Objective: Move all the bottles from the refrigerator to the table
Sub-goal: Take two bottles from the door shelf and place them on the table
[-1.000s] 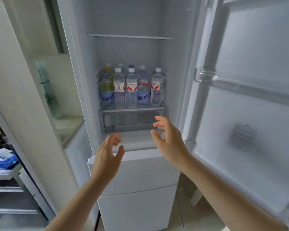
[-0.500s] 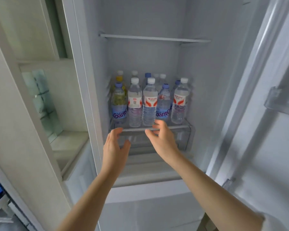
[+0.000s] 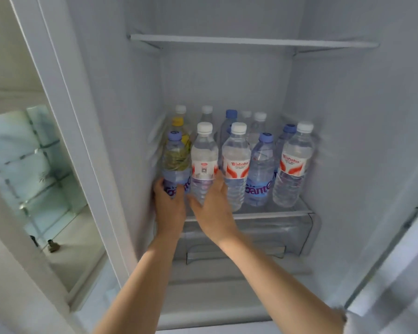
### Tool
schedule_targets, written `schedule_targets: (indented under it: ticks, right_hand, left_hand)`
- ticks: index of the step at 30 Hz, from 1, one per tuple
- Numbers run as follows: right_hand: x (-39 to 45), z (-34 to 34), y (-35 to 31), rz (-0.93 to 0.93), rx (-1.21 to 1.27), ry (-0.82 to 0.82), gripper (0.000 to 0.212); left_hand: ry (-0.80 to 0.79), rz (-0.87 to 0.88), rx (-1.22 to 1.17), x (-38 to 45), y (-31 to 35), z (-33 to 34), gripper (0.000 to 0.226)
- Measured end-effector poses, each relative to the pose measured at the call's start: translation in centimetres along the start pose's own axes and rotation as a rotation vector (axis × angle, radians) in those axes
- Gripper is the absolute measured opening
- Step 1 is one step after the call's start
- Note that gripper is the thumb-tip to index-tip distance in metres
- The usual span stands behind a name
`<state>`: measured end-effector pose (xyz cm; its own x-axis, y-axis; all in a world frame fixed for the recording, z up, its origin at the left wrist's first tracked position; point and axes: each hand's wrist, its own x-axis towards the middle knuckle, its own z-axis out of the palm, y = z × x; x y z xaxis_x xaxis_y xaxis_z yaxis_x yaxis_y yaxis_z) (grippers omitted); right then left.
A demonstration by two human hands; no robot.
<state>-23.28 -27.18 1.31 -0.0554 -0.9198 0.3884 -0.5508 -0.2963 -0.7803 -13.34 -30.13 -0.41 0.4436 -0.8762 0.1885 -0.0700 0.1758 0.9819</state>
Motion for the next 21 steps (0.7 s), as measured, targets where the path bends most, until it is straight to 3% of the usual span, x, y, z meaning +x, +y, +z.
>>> schedule_targets:
  ticks: [13,21]
  right_hand:
    - [3.0,4.1,1.9,-0.005,-0.162,0.304,0.085]
    - [2.2,3.0,2.3,-0.05,-0.007,0.201,0.085]
  left_hand:
    - [-0.045,0.104,0.003,2.7,-0.4,1.6,0.065]
    - [0.087,0.163,0.004,1.7,-1.7,1.9,0.062]
